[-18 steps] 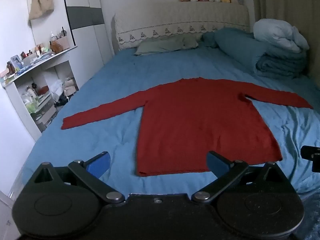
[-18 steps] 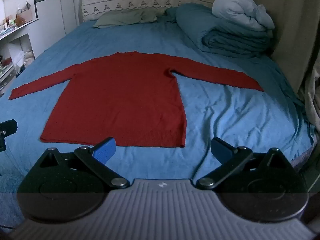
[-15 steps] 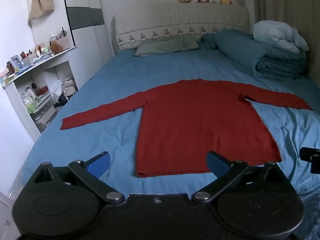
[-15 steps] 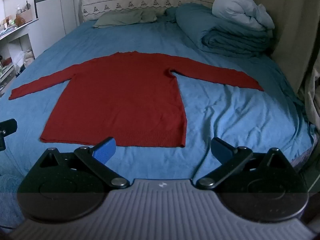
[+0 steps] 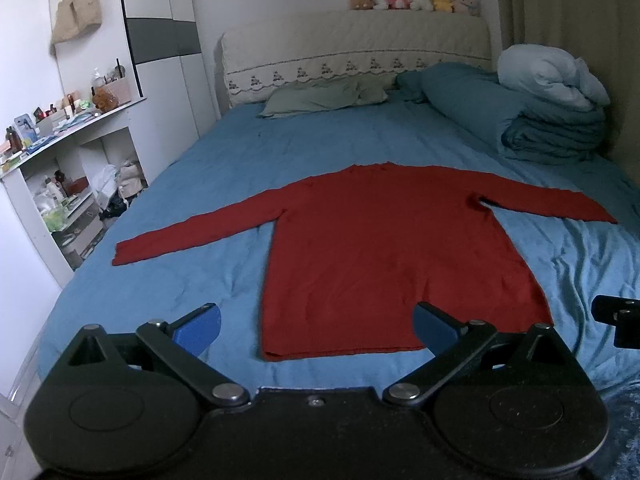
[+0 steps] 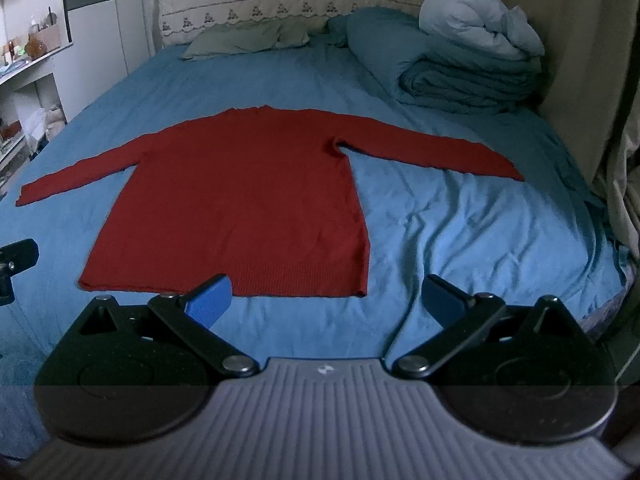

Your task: Fold small clothes

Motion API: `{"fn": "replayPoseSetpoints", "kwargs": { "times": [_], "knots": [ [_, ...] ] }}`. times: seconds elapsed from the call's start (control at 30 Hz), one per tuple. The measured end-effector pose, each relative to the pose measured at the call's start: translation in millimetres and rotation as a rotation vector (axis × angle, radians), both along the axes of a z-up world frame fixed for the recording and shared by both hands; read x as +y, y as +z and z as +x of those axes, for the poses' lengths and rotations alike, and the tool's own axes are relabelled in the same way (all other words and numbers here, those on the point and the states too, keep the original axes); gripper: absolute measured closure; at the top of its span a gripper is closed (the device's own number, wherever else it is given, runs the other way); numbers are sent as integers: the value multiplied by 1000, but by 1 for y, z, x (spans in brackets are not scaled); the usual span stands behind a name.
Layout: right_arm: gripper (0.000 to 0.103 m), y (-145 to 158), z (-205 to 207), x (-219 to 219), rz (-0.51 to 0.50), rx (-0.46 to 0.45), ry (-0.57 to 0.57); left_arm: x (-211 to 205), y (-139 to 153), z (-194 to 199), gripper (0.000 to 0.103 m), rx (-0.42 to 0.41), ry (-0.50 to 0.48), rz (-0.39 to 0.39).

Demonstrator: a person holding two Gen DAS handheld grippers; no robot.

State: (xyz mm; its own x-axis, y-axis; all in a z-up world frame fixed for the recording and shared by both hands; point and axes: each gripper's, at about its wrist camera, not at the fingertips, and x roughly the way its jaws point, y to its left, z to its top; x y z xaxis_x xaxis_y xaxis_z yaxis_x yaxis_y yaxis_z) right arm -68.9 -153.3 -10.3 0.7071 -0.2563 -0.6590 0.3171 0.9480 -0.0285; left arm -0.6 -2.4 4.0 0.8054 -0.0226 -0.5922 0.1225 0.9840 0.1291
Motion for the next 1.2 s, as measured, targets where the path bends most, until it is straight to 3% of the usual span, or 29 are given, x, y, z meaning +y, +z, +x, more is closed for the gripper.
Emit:
{"fn": "replayPoseSetpoints", "kwargs": {
  "times": [1.2],
  "knots": [
    [0,4,-2,6,-10,-4,16,2,2,-4,0,-12,16,-26]
  ]
}}
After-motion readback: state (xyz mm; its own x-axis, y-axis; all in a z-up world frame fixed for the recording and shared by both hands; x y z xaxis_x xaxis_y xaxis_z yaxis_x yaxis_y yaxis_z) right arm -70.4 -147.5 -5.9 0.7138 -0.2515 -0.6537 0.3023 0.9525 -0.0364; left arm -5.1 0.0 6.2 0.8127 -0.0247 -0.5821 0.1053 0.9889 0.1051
